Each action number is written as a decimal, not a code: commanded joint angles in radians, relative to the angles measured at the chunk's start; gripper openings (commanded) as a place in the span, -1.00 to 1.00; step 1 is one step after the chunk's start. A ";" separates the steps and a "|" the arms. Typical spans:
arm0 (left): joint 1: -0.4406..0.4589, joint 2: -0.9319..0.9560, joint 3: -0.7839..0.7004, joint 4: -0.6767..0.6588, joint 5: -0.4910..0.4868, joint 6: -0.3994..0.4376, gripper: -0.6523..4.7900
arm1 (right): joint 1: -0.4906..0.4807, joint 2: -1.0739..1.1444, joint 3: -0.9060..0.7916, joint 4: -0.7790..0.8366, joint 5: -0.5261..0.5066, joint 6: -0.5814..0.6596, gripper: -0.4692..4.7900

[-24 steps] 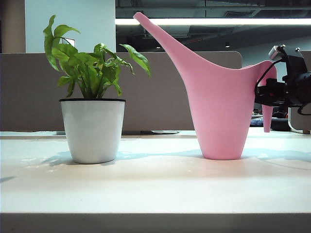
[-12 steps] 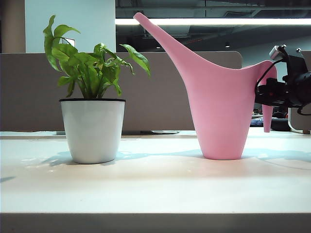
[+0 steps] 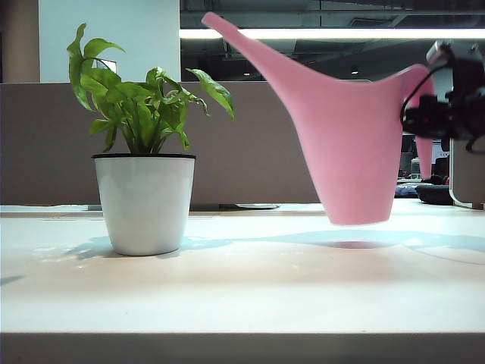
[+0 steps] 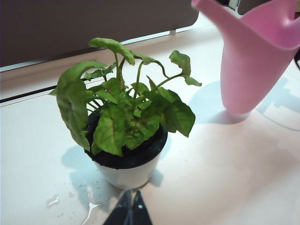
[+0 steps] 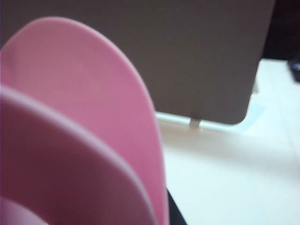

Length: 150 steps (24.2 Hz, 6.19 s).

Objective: Pick up the watering can from the table, water the potted plant, and put the can back.

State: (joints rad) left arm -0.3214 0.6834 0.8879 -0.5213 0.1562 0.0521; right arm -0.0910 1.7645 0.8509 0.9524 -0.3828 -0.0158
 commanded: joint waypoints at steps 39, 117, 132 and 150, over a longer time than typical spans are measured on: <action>0.001 -0.001 0.006 0.002 0.005 0.000 -0.78 | 0.166 -0.298 0.227 -0.332 0.210 -0.588 -0.50; 0.001 -0.002 0.006 -0.024 0.004 0.000 -0.78 | 0.143 -0.357 0.209 -0.420 0.248 -0.324 -0.50; 0.001 -0.002 0.006 -0.047 0.004 0.000 -0.78 | 0.025 -0.110 0.031 0.035 0.250 0.174 -0.50; 0.001 0.004 0.005 -0.046 -0.003 0.000 -0.78 | 0.027 0.127 0.028 0.139 0.178 0.112 -0.50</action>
State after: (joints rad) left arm -0.3214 0.6888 0.8875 -0.5774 0.1547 0.0521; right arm -0.0658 1.9072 0.8696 1.0519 -0.1875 0.0776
